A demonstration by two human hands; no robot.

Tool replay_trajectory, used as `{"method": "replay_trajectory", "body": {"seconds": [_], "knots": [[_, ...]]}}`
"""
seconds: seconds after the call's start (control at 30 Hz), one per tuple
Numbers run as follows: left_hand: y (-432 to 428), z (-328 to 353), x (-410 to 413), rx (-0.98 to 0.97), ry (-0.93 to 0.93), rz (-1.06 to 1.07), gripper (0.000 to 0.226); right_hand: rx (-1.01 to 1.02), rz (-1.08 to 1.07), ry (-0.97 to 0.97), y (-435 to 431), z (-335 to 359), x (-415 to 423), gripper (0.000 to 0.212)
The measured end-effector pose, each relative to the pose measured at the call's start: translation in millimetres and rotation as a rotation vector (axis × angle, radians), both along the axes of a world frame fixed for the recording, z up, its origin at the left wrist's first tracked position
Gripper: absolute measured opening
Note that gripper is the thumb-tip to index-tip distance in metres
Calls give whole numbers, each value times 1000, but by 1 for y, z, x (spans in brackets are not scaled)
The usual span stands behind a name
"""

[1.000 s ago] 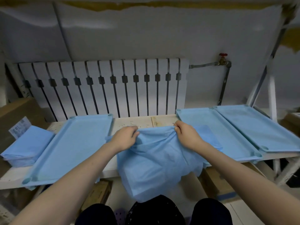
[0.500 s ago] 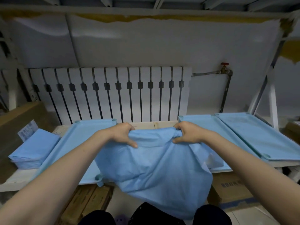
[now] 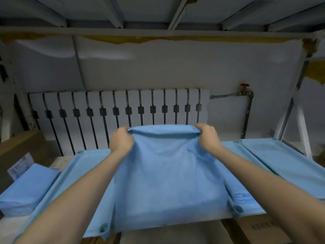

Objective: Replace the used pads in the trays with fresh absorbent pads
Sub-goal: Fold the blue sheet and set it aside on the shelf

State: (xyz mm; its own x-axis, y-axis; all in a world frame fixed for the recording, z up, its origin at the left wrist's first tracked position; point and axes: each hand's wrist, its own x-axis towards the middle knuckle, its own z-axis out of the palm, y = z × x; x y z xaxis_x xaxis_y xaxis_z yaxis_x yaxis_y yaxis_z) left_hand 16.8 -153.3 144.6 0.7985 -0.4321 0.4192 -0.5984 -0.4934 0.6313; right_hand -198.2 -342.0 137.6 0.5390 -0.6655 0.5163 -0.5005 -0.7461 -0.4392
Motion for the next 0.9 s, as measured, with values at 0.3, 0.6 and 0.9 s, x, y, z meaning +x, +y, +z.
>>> {"method": "replay_trajectory", "body": {"seconds": [0.3, 0.6, 0.9], "knots": [[11, 43, -4, -390, -403, -158, 46, -413, 83, -307, -14, 11, -7, 45], [89, -107, -16, 748, -259, 4, 37, -45, 326, 369, 45, -127, -42, 63], [103, -116, -24, 1096, 88, -20, 40, 208, 357, 828, 58, -151, -45, 39]]}}
